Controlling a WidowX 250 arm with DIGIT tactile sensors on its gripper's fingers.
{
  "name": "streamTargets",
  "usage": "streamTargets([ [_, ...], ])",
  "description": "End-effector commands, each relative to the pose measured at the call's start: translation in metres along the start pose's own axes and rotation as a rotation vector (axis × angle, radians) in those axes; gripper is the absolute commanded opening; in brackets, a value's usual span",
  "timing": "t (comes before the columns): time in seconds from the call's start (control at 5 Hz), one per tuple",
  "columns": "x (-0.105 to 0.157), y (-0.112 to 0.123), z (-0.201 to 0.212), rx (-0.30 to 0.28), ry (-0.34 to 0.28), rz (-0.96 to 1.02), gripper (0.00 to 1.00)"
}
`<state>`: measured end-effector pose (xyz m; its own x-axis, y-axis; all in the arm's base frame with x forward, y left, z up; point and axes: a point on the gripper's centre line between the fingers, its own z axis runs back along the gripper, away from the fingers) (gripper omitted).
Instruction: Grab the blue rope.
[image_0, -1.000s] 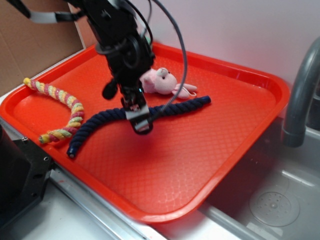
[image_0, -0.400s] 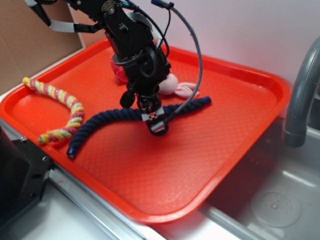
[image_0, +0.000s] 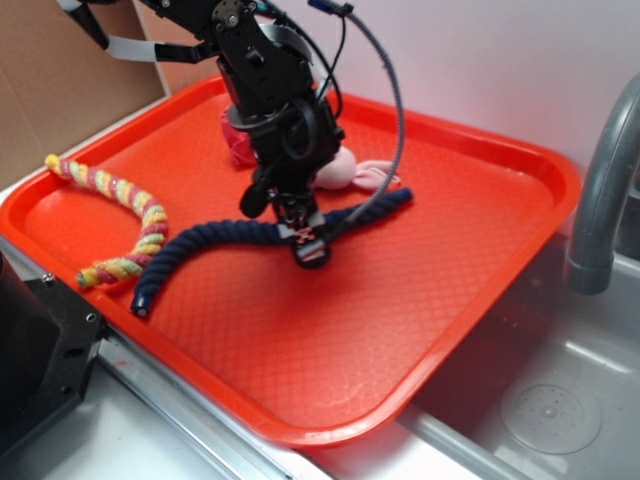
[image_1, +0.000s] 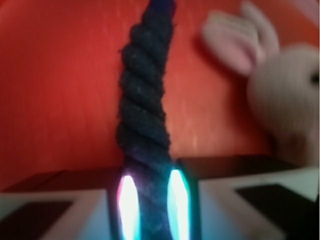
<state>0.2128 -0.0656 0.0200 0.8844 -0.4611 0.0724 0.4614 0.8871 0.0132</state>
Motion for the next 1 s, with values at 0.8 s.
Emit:
streamTargets([
  [0.8,-0.025,0.043,0.157,0.015,0.004,0.755,0.0],
])
